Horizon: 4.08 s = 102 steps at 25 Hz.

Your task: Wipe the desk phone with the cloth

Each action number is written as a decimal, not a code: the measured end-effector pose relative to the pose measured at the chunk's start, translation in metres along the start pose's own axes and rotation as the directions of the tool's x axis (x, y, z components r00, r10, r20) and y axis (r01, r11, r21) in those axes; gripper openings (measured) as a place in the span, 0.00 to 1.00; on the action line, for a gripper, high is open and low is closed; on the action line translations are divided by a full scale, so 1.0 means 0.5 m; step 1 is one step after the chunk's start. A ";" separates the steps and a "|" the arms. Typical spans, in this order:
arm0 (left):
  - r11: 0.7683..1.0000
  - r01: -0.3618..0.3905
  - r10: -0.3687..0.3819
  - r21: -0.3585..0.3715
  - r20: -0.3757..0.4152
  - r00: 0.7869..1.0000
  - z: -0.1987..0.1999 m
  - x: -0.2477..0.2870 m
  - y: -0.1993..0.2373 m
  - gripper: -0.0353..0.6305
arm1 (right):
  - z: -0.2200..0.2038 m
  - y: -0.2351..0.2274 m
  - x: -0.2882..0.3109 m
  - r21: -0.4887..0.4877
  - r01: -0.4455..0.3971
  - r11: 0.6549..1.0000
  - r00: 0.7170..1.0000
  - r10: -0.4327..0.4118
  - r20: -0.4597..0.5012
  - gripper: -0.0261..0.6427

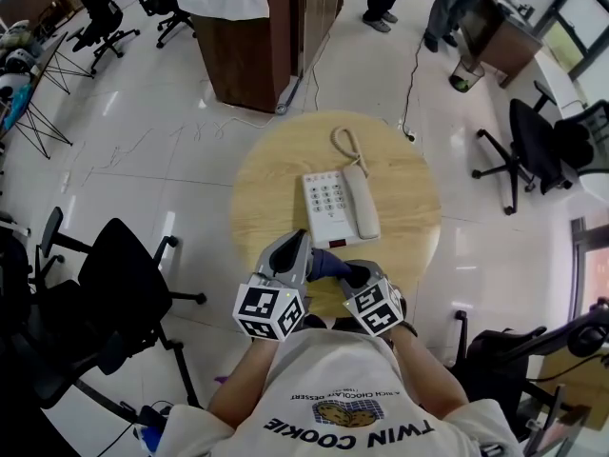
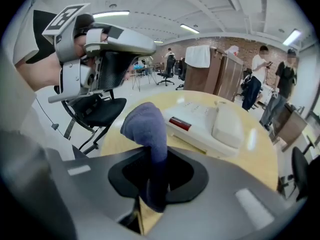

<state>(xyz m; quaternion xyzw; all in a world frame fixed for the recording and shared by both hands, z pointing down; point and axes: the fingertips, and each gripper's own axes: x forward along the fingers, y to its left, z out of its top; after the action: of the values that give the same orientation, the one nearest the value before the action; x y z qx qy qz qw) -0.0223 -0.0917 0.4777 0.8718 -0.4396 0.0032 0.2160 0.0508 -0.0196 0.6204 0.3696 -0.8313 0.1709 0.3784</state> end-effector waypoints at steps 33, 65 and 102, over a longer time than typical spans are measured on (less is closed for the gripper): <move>0.997 0.065 -0.063 0.029 -0.060 0.996 -0.019 0.110 -0.084 0.04 | -0.199 -0.255 -0.115 0.426 0.260 0.867 0.966 -0.231 -0.119 0.14; 0.999 -0.054 0.055 0.003 -0.077 0.996 -0.025 0.176 -0.072 0.04 | 0.070 -0.458 0.064 0.324 0.125 0.938 0.988 -0.146 0.041 0.14; 0.988 -0.143 0.141 -0.054 -0.035 0.989 -0.009 0.140 -0.028 0.04 | 0.315 -0.433 0.248 -0.327 -0.015 0.945 0.996 -0.014 -0.086 0.14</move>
<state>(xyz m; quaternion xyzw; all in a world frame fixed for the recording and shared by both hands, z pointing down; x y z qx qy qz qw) 0.0320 -0.1362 0.4903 0.8317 -0.4972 0.0199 0.2464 0.0779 -0.3132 0.6117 0.2938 -0.8309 0.0468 0.4703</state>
